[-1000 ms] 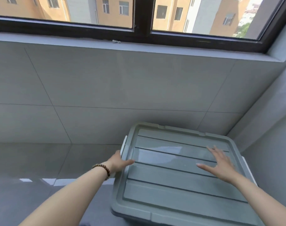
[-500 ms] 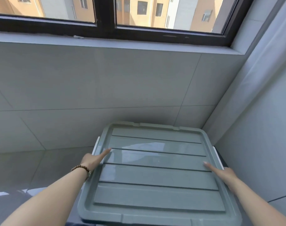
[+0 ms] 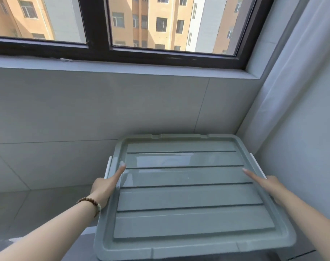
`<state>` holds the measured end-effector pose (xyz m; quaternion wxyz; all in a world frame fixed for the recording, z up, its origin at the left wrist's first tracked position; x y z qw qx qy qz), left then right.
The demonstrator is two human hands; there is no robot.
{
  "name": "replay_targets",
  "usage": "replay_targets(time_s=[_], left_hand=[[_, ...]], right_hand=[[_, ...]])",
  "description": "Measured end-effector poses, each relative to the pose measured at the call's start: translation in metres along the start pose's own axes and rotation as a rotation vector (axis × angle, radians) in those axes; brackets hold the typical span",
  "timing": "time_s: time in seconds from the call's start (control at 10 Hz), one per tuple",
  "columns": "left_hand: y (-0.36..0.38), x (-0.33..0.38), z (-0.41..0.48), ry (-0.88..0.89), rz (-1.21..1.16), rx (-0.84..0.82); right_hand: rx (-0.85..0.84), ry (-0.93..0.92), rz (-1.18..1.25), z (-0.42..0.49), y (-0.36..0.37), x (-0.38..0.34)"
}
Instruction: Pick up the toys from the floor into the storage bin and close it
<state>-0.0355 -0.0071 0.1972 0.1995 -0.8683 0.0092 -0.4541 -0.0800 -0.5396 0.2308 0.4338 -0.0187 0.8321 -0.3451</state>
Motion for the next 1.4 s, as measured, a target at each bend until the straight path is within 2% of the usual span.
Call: replay_targets(time_s=[0.2, 0.4, 0.6, 0.8, 0.9, 1.0, 1.1, 1.2, 1.3, 1.4], left_hand=[[0.052, 0.000, 0.001, -0.014, -0.047, 0.027], [0.089, -0.026, 0.021, -0.052, -0.051, 0.086], [0.109, -0.023, 0.037, -0.065, -0.074, 0.129], [0.112, -0.026, 0.039, -0.097, -0.058, 0.131], [0.110, -0.026, 0.035, -0.105, -0.078, 0.123], [0.114, -0.028, 0.033, -0.121, -0.084, 0.094], [0.124, -0.024, 0.027, -0.100, -0.099, 0.002], [0.124, -0.014, 0.020, -0.046, -0.095, -0.060], [0.122, -0.010, 0.020, -0.015, -0.064, -0.140], [0.109, 0.002, 0.013, 0.072, -0.051, -0.137]], right_hand=[[-0.075, -0.037, -0.069, 0.052, -0.018, -0.012], [-0.112, -0.055, -0.083, 0.089, -0.008, 0.016], [-0.108, -0.098, -0.031, 0.117, 0.000, 0.030], [-0.124, -0.049, -0.091, 0.130, -0.002, 0.041], [0.038, -0.094, -0.094, 0.122, -0.007, 0.033], [0.017, -0.213, -0.091, 0.101, 0.023, 0.010], [-0.115, -0.242, -0.502, 0.082, 0.075, 0.016], [-0.082, -0.204, -0.631, 0.063, 0.089, 0.019], [-0.083, -0.213, -0.621, 0.047, 0.092, 0.013], [-0.078, -0.321, -0.551, 0.018, 0.088, -0.011]])
Point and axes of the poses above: each hand's wrist, its own z-axis towards the middle knuckle, its own y-axis out of the palm, x = y × z, the point moved 8 cm from there along z, towards the middle knuckle, and after that the axes turned 2 degrees about -x, right-handed, at the moved point
